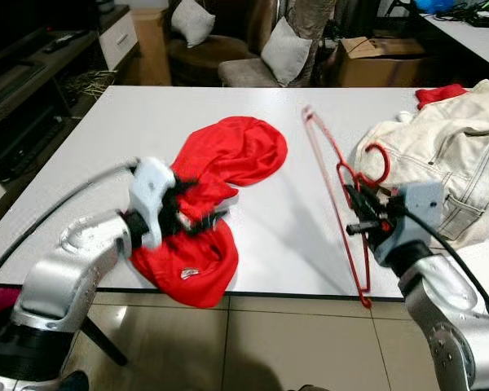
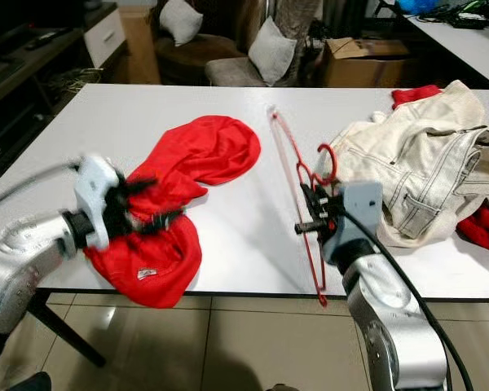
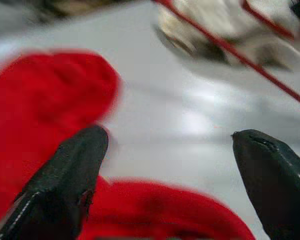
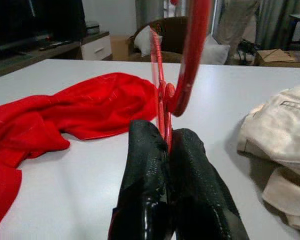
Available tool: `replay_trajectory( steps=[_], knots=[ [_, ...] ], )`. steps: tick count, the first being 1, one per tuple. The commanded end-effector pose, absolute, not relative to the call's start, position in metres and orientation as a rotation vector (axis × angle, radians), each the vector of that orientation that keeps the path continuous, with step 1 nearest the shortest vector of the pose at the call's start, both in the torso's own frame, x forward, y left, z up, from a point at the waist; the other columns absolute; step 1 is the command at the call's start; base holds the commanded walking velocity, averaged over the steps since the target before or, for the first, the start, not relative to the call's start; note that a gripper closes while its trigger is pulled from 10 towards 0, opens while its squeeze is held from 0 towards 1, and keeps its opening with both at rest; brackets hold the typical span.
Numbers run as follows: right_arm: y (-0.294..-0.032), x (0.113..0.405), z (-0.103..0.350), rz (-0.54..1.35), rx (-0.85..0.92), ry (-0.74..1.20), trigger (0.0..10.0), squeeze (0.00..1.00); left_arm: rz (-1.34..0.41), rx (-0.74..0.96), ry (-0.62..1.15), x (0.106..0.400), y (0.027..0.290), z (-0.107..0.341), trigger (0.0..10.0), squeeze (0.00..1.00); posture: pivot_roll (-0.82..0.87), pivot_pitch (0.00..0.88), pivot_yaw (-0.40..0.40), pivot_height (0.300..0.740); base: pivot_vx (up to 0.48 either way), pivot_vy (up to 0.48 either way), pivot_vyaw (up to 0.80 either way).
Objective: Hang hanger
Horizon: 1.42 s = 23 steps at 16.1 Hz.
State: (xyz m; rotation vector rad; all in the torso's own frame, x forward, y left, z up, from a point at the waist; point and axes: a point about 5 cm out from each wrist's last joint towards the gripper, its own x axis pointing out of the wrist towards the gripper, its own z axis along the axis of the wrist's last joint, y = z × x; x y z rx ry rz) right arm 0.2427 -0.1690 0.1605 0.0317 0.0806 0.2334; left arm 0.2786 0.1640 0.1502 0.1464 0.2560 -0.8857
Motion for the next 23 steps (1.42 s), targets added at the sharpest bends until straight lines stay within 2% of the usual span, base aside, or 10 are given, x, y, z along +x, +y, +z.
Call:
replay_trajectory(
  steps=[1, 4, 9, 11, 13, 15, 17, 18, 19, 23],
  knots=[
    [-0.165, 0.243, 0.161, 0.27, 0.036, 0.071, 10.0, 0.0, -0.952, 0.186, 0.325, 0.275, 0.166, 0.137, 10.0, 0.0, -0.08, 0.0, 0.041, 0.74, 0.0, 0.0, 0.0],
    [-0.16, 0.243, 0.166, 0.33, 0.013, 0.067, 10.0, 0.0, -0.95, 0.433, 0.526, 0.292, 0.192, 0.11, 10.0, 0.0, -0.11, 0.0, 0.055, 0.74, 0.0, 0.0, 0.0],
    [-0.162, 0.244, 0.165, 0.324, -0.01, 0.079, 10.0, 0.0, -0.77, 0.434, 0.517, 0.331, 0.19, 0.095, 10.0, 0.0, -0.13, 0.0, 0.061, 0.74, 0.0, 0.0, 0.0],
    [-0.164, 0.246, 0.167, 0.315, -0.022, 0.073, 10.0, 0.0, -0.589, 0.493, 0.452, 0.35, 0.193, 0.096, 10.0, 0.0, -0.14, 0.0, 0.064, 0.74, 0.0, 0.0, 0.0],
    [-0.164, 0.245, 0.169, 0.312, -0.032, 0.067, 10.0, 0.0, -0.546, 0.386, 0.345, 0.358, 0.19, 0.108, 10.0, 0.0, -0.16, 0.0, 0.067, 0.74, 0.0, 0.0, 0.0],
    [-0.165, 0.243, 0.168, 0.312, -0.022, 0.071, 10.0, 0.0, -0.516, 0.418, 0.284, 0.36, 0.196, 0.112, 10.0, 0.0, -0.16, 0.0, 0.07, 0.74, 0.0, 0.0, 0.0],
    [-0.165, 0.24, 0.171, 0.303, -0.022, 0.048, 10.0, 0.0, -0.54, 0.319, 0.205, 0.359, 0.2, 0.122, 10.0, 0.0, -0.17, 0.0, 0.073, 0.74, 0.0, 0.0, 0.0],
    [-0.166, 0.238, 0.172, 0.287, 0.002, 0.035, 10.0, 0.0, -0.608, 0.135, 0.123, 0.352, 0.201, 0.133, 10.0, 0.25, -0.17, 0.0, 0.075, 0.74, 0.0, 0.0, 0.0],
    [-0.167, 0.236, 0.172, 0.268, 0.003, 0.034, 10.0, 0.0, -0.654, -0.032, 0.055, 0.343, 0.203, 0.146, 10.0, 1.0, -0.17, 0.0, 0.074, 0.74, 0.0, 0.0, 0.0],
    [-0.166, 0.234, 0.177, 0.247, 0.033, 0.001, 10.0, 0.0, -0.65, -0.116, -0.027, 0.315, 0.197, 0.164, 10.0, 1.0, -0.16, 0.0, 0.062, 0.74, 0.0, 0.0, 0.0]
  ],
)
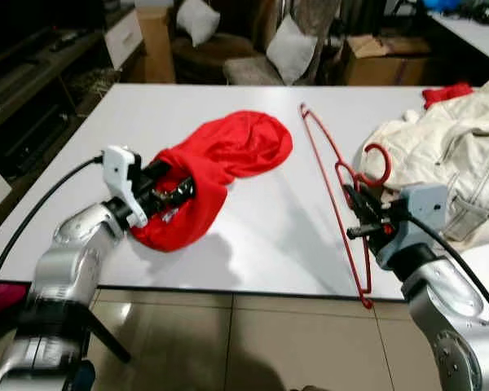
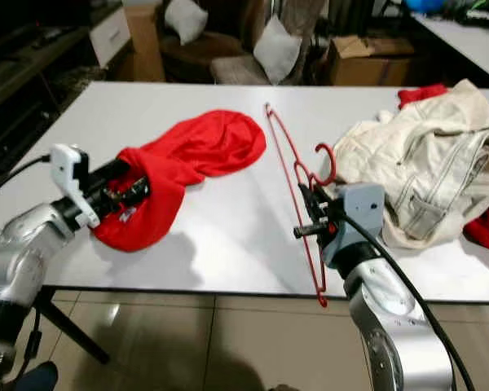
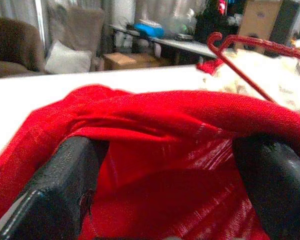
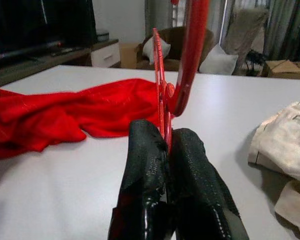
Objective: Hang hanger
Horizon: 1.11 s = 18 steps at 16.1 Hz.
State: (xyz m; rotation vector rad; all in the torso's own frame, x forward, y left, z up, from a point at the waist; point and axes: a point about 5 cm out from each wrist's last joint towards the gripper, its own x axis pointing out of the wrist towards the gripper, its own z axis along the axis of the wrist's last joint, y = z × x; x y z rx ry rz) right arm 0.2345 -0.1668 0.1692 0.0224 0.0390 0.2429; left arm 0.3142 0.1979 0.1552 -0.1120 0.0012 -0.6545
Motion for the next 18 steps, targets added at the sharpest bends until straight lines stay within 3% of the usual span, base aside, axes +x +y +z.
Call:
replay_trajectory(
  steps=[1, 5, 9, 12, 13, 15, 17, 18],
  knots=[
    [-0.166, 0.234, 0.178, 0.241, 0.039, -0.009, 10.0, 0.0, -0.638, -0.12, -0.039, 0.311, 0.194, 0.167, 10.0, 1.0, -0.16, 0.0, 0.061, 0.74, 0.0, 0.0, 0.0],
    [-0.157, 0.232, 0.174, 0.149, 0.096, -0.02, 10.0, 0.0, -0.344, -0.045, -0.11, 0.292, 0.172, 0.163, 10.0, 1.0, -0.11, 0.0, 0.024, 0.74, 0.0, -0.204, 0.0],
    [-0.149, 0.232, 0.168, 0.187, 0.062, 0.008, 10.0, 0.0, -0.342, 0.07, -0.011, 0.285, 0.166, 0.148, 10.0, 1.0, -0.1, 0.0, 0.009, 0.74, 0.0, -0.373, 0.0],
    [-0.152, 0.236, 0.16, 0.156, 0.031, 0.05, 10.0, 0.0, -0.328, 0.41, 0.198, 0.292, 0.187, 0.125, 10.0, 0.96, -0.1, 0.0, 0.008, 0.74, 0.0, 0.0, 0.0],
    [-0.157, 0.239, 0.161, 0.136, 0.031, 0.053, 10.0, 0.0, -0.398, 0.556, 0.293, 0.293, 0.208, 0.12, 10.0, 1.0, -0.11, 0.0, 0.014, 0.74, 0.0, 0.0, 0.0],
    [-0.159, 0.238, 0.16, 0.138, 0.021, 0.054, 10.0, 0.0, -0.426, 0.59, 0.347, 0.294, 0.222, 0.12, 10.0, 1.0, -0.11, 0.0, 0.002, 0.74, 0.0, 0.0, 0.0],
    [-0.156, 0.238, 0.159, 0.173, 0.016, 0.068, 10.0, 0.0, -0.517, 0.759, 0.48, 0.296, 0.26, 0.128, 10.0, 1.0, -0.09, 0.0, -0.007, 0.74, 0.0, 0.0, 0.0],
    [-0.156, 0.238, 0.159, 0.173, 0.016, 0.068, 10.0, 0.0, -0.517, 0.759, 0.48, 0.296, 0.26, 0.128, 10.0, 1.0, -0.09, 0.0, -0.007, 0.74, 0.0, 0.0, 0.0]
  ],
)
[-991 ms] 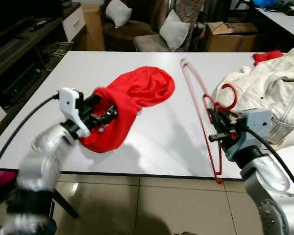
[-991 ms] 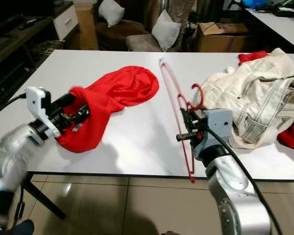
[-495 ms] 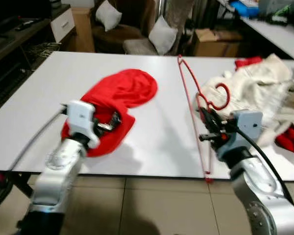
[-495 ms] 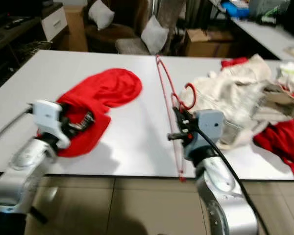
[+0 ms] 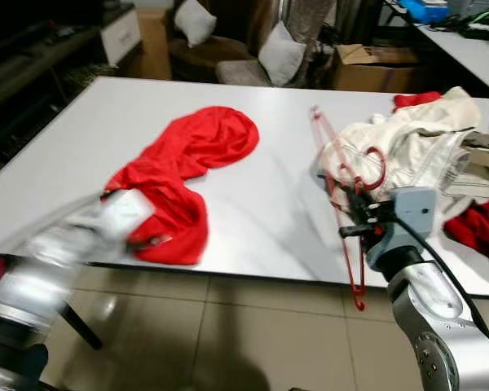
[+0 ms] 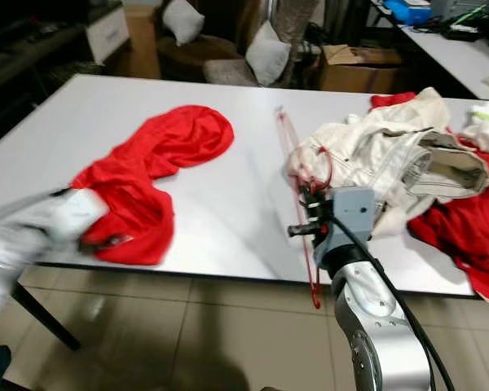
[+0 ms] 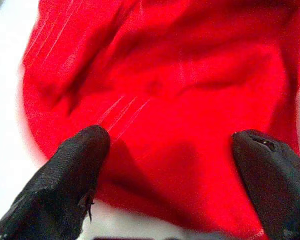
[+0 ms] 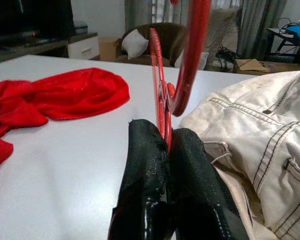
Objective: Hang hanger
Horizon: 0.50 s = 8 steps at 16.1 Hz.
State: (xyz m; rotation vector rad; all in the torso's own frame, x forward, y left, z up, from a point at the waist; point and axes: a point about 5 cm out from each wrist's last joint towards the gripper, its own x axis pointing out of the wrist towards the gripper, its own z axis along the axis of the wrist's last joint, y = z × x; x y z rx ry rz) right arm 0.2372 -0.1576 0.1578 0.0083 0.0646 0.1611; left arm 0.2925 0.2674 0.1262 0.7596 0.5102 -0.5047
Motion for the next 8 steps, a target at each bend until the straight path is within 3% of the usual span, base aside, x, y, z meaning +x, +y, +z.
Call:
replay_trajectory(
  steps=[1, 3, 5, 8],
  knots=[
    [-0.154, 0.238, 0.158, 0.189, 0.014, 0.072, 10.0, 0.0, -0.616, 0.756, 0.517, 0.293, 0.268, 0.138, 10.0, 1.0, -0.09, 0.0, -0.008, 0.74, 0.0, 0.0, 0.0],
    [-0.153, 0.238, 0.158, 0.201, 0.016, 0.071, 10.0, 0.0, -0.727, 0.696, 0.529, 0.288, 0.268, 0.148, 10.0, 1.0, -0.09, 0.0, -0.01, 0.74, 0.0, 0.0, 0.0],
    [-0.15, 0.238, 0.163, 0.24, -0.013, 0.051, 10.0, 0.0, -0.936, 0.409, 0.487, 0.275, 0.265, 0.185, 10.0, 1.0, -0.1, 0.0, 0.016, 0.74, 0.0, 0.0, 0.0],
    [-0.155, 0.237, 0.17, 0.221, 0.008, 0.036, 10.0, 0.0, -0.965, 0.129, 0.194, 0.285, 0.25, 0.214, 10.0, 1.0, -0.1, 0.0, 0.025, 0.74, 0.0, 0.0, 0.0]
  ],
)
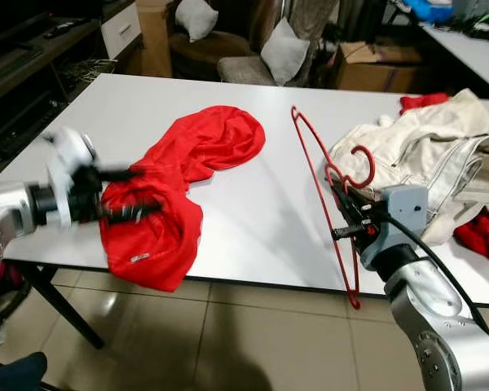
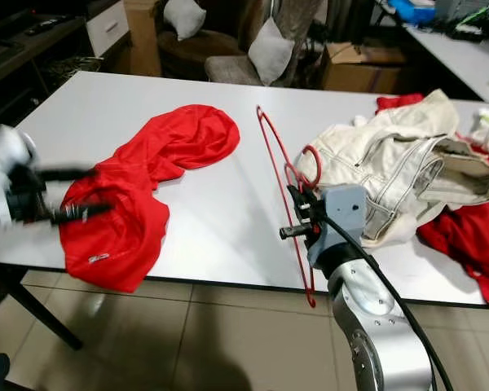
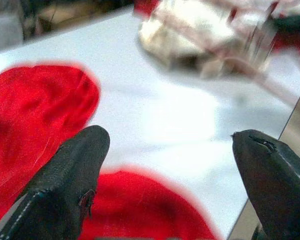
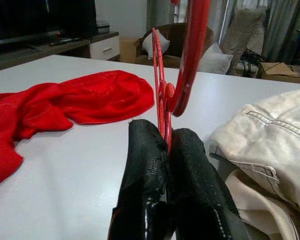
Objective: Hang hanger
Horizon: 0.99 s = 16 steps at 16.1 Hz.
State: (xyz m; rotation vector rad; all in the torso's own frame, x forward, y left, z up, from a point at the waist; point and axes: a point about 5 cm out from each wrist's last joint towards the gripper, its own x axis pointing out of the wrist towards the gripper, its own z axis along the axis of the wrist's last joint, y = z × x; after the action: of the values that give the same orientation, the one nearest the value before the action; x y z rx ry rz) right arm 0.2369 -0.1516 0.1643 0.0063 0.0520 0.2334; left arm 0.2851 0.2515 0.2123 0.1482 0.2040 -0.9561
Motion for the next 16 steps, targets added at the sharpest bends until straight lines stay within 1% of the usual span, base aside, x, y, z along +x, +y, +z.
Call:
replay_trajectory(
  steps=[1, 2, 3, 4, 5, 6, 7, 9, 10, 12, 13, 14, 16],
  knots=[
    [-0.155, 0.236, 0.17, 0.22, 0.004, 0.032, 10.0, 0.0, -0.949, 0.114, 0.165, 0.286, 0.245, 0.212, 10.0, 1.0, -0.1, 0.0, 0.025, 0.74, 0.0, 0.0, 0.0],
    [-0.155, 0.236, 0.17, 0.219, 0.002, 0.029, 10.0, 0.0, -0.917, 0.106, 0.138, 0.288, 0.24, 0.21, 10.0, 1.0, -0.1, 0.0, 0.026, 0.74, 0.0, 0.0, 0.0],
    [-0.154, 0.235, 0.171, 0.218, -0.002, 0.021, 10.0, 0.0, -0.827, 0.061, 0.078, 0.293, 0.23, 0.204, 10.0, 1.0, -0.1, 0.0, 0.024, 0.74, 0.0, 0.0, 0.0],
    [-0.155, 0.233, 0.17, 0.214, -0.003, 0.016, 10.0, 0.0, -0.735, 0.063, 0.02, 0.296, 0.222, 0.2, 10.0, 1.0, -0.1, 0.0, 0.023, 0.74, 0.0, 0.0, 0.0],
    [-0.155, 0.232, 0.17, 0.204, -0.006, 0.01, 10.0, 0.0, -0.689, 0.048, -0.01, 0.295, 0.212, 0.196, 10.0, 1.0, -0.11, 0.0, 0.022, 0.74, 0.0, 0.0, 0.0],
    [-0.156, 0.231, 0.171, 0.187, -0.012, -0.002, 10.0, 0.0, -0.621, -0.01, -0.035, 0.292, 0.201, 0.189, 10.0, 1.0, -0.11, 0.0, 0.02, 0.74, 0.0, 0.0, 0.0],
    [-0.155, 0.23, 0.172, 0.184, -0.008, -0.008, 10.0, 0.0, -0.589, -0.019, -0.039, 0.288, 0.195, 0.184, 10.0, 1.0, -0.11, 0.0, 0.014, 0.74, 0.0, 0.0, 0.0],
    [-0.151, 0.229, 0.177, 0.189, 0.004, -0.035, 10.0, 0.0, -0.532, -0.098, -0.026, 0.276, 0.18, 0.171, 10.0, 1.0, -0.11, 0.0, 0.006, 0.74, 0.0, -0.433, 0.0],
    [-0.149, 0.23, 0.18, 0.192, 0.005, -0.055, 10.0, 0.0, -0.507, -0.108, -0.021, 0.271, 0.174, 0.166, 10.0, 1.0, -0.1, 0.0, 0.001, 0.74, 0.0, -0.48, 0.0],
    [-0.147, 0.231, 0.183, 0.194, 0.006, -0.083, 10.0, 0.0, -0.471, -0.078, -0.017, 0.265, 0.167, 0.158, 10.0, 1.0, -0.09, 0.0, -0.004, 0.74, 0.0, -0.48, 0.0],
    [-0.146, 0.232, 0.188, 0.197, 0.001, -0.13, 10.0, 0.0, -0.414, -0.136, -0.013, 0.262, 0.168, 0.15, 10.0, 1.0, -0.09, 0.0, -0.007, 0.74, 0.0, -0.435, 0.0],
    [-0.145, 0.232, 0.19, 0.2, -0.01, -0.149, 10.0, 0.0, -0.374, -0.148, -0.015, 0.263, 0.17, 0.148, 10.0, 1.0, -0.09, 0.0, -0.008, 0.74, 0.0, -0.435, 0.0],
    [-0.146, 0.228, 0.199, 0.211, -0.012, -0.205, 10.0, 0.0, -0.401, -0.069, -0.021, 0.259, 0.164, 0.152, 10.0, 1.0, -0.08, 0.0, -0.024, 0.74, 0.0, -0.431, 0.0]
  ],
)
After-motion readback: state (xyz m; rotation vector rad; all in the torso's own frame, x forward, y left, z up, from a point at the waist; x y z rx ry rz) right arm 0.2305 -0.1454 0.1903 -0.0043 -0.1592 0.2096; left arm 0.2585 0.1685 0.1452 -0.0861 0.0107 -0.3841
